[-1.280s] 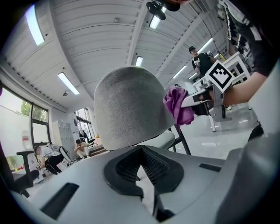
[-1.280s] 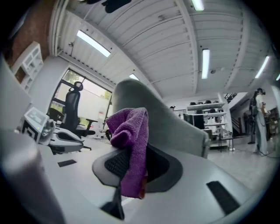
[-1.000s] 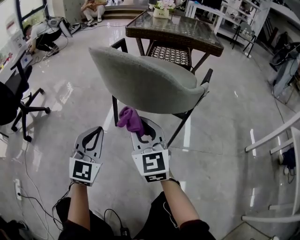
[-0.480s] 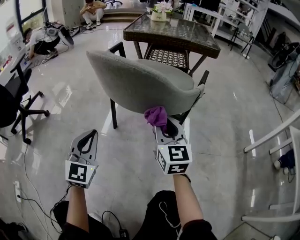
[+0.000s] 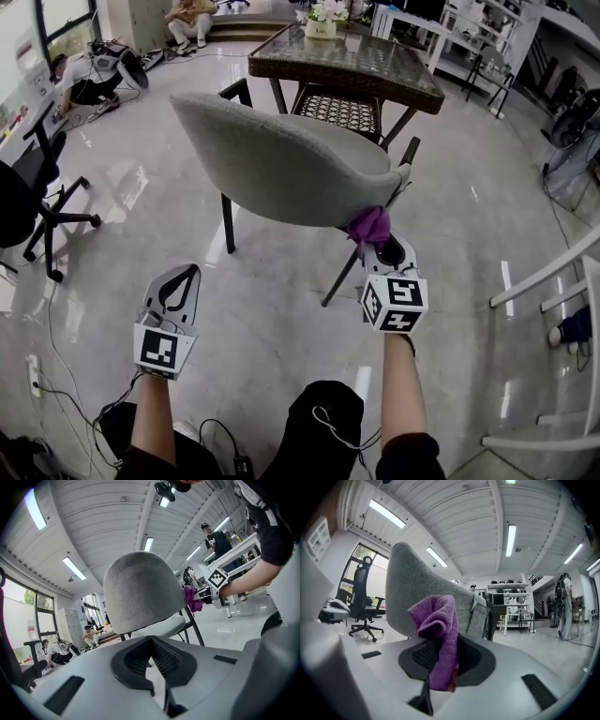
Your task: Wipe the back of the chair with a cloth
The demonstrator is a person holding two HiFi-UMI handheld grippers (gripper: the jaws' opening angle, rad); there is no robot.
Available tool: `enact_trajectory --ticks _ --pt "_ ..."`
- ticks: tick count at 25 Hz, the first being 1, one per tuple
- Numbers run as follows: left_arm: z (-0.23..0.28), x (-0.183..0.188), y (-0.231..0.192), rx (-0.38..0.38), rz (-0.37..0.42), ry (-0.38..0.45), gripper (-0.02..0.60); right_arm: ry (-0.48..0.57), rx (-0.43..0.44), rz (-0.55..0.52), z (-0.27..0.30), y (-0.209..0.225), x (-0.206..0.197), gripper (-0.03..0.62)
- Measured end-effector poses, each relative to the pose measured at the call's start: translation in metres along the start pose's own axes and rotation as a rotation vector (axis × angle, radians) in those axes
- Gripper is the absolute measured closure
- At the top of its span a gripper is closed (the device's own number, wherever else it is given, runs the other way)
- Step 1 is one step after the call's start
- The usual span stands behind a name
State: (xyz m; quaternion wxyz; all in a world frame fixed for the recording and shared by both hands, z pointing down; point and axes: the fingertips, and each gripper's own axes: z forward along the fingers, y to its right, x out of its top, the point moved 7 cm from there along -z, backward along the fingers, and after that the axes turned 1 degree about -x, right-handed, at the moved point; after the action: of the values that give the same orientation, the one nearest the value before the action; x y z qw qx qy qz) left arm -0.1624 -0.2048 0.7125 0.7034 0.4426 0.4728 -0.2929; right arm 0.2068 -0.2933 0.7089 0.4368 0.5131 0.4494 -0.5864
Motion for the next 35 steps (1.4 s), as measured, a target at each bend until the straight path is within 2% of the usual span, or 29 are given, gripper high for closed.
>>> enact_trajectory --ticks 5,9,13,16,20,26,29,32,35 --pt "-0.002 -0.005 -0.007 0.01 -0.008 0.005 0.572 -0.047 -0.122 0.038 0.003 0.032 -0.01 0.5" --pt "-0.003 -0.011 -0.011 0.004 -0.016 0.007 0.572 -0.056 -0.187 0.033 0.002 0.044 -0.008 0.5" --pt "-0.001 -0.019 -0.017 -0.004 -0.053 0.026 0.572 -0.02 -0.188 0.027 -0.016 0.031 0.005 0.5" --pt "0.003 -0.012 -0.031 -0.017 -0.072 0.073 0.572 0.009 -0.189 0.032 -0.031 0.015 0.021 0.5" --pt "-0.006 0.002 -0.054 -0.037 -0.095 0.075 0.572 0.019 -0.182 0.016 -0.049 -0.018 0.058 0.5" --pt "-0.032 0.07 -0.095 -0.021 -0.155 0.004 0.572 0.004 -0.152 0.051 -0.064 -0.055 0.127 0.5" --pt "-0.045 0.102 -0.105 -0.04 -0.145 -0.003 0.572 -0.014 -0.132 0.068 -0.073 -0.065 0.162 0.5" --pt "-0.063 0.149 -0.115 -0.052 -0.095 0.007 0.572 -0.024 -0.104 0.087 -0.087 -0.072 0.202 0.5" --pt "-0.079 0.198 -0.122 -0.046 -0.095 0.013 0.572 -0.044 -0.088 0.102 -0.101 -0.073 0.244 0.5"
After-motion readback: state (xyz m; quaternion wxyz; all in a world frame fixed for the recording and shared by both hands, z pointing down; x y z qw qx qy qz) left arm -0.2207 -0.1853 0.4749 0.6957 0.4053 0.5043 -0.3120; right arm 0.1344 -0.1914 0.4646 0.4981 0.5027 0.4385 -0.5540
